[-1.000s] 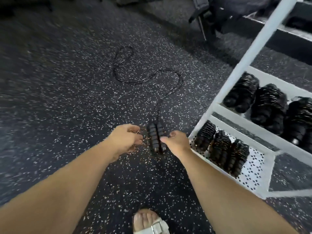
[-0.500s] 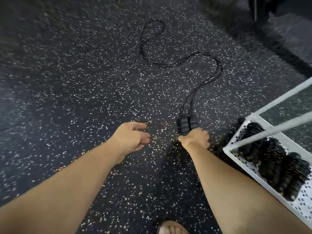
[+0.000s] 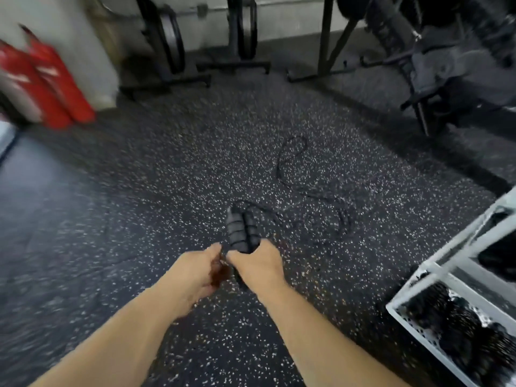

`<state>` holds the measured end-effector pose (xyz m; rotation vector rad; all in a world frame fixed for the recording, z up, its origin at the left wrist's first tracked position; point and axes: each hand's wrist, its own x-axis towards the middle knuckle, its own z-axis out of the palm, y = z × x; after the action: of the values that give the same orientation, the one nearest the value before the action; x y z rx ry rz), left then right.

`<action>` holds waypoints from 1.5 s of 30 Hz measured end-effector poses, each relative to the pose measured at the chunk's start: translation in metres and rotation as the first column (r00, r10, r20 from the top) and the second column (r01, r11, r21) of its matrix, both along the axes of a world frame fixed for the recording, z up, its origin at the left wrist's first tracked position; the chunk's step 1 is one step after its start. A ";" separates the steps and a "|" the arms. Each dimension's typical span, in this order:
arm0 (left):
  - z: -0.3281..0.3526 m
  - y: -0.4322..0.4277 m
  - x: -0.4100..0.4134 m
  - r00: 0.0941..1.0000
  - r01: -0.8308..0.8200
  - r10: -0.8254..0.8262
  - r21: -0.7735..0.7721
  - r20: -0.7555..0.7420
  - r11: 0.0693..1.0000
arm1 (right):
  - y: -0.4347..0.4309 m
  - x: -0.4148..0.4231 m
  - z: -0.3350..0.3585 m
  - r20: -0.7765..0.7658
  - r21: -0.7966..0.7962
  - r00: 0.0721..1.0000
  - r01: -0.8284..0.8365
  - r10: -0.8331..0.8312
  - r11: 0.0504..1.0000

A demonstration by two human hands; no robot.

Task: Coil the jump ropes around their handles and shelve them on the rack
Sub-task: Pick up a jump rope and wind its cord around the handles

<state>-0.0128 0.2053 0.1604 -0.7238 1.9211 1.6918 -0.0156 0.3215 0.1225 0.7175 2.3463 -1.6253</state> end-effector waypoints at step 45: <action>0.344 -0.166 0.123 0.823 -0.306 0.284 0.037 -0.492 0.951 | -0.065 0.128 0.180 -0.056 0.361 0.817 -0.520 0.574 0.774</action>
<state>0.1098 0.0388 0.5043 -0.6787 2.2841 2.2042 0.1122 0.2562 0.3027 -0.0922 2.6323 -1.0762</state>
